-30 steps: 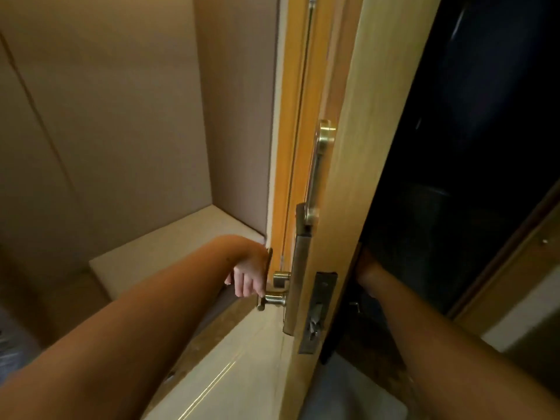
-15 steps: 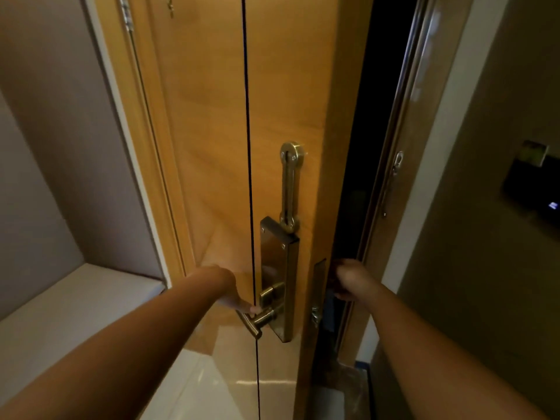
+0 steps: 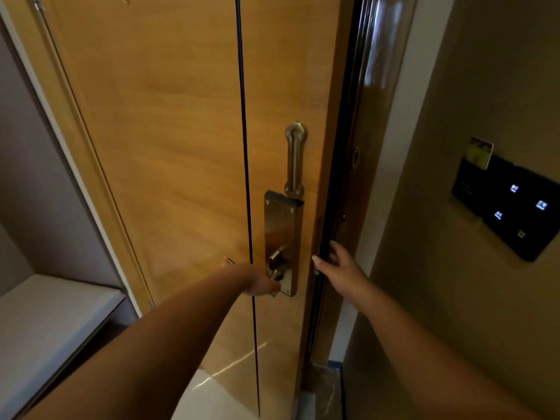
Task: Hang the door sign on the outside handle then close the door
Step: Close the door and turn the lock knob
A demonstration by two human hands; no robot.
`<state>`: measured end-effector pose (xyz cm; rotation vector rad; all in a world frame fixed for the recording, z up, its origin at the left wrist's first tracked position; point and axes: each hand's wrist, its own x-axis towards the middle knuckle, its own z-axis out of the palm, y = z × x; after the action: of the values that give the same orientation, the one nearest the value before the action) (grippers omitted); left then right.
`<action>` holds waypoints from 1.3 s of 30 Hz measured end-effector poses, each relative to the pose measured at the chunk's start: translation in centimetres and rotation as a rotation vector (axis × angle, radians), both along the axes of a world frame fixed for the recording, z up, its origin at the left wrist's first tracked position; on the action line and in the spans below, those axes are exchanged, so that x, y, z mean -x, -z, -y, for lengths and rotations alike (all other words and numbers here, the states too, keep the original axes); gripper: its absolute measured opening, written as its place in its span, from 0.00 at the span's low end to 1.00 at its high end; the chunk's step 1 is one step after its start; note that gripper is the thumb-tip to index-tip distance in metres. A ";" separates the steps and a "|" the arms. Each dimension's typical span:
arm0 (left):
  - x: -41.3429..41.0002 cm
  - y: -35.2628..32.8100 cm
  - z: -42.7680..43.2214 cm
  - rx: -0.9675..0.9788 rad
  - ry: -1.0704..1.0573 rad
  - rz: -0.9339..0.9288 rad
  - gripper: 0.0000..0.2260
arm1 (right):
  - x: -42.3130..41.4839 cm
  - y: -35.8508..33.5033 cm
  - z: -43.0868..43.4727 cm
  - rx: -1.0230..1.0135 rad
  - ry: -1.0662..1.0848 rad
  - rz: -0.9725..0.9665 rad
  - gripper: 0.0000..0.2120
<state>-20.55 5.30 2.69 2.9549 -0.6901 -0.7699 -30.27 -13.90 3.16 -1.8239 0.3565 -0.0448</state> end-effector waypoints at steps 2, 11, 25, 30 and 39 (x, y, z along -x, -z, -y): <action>-1.4 0.2 1.6 -0.056 0.022 0.033 0.31 | -0.4 0.0 1.5 0.032 -0.038 -0.013 0.38; -4.8 1.0 7.2 -0.227 0.151 0.265 0.29 | -1.2 1.5 3.1 0.064 0.007 -0.044 0.39; -14.0 0.9 14.4 -0.097 0.194 0.276 0.20 | -12.8 1.2 5.7 0.256 0.109 -0.026 0.40; -18.2 0.4 17.4 -0.091 0.241 0.248 0.18 | -18.3 1.4 6.3 0.399 0.121 -0.055 0.42; -25.2 1.9 20.8 0.024 0.261 0.264 0.06 | -24.9 2.6 8.8 0.475 0.112 -0.142 0.40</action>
<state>4.67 -15.47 0.82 3.0105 -1.1080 -0.3737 -5.41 -22.75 0.60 -2.2812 0.5854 -0.0837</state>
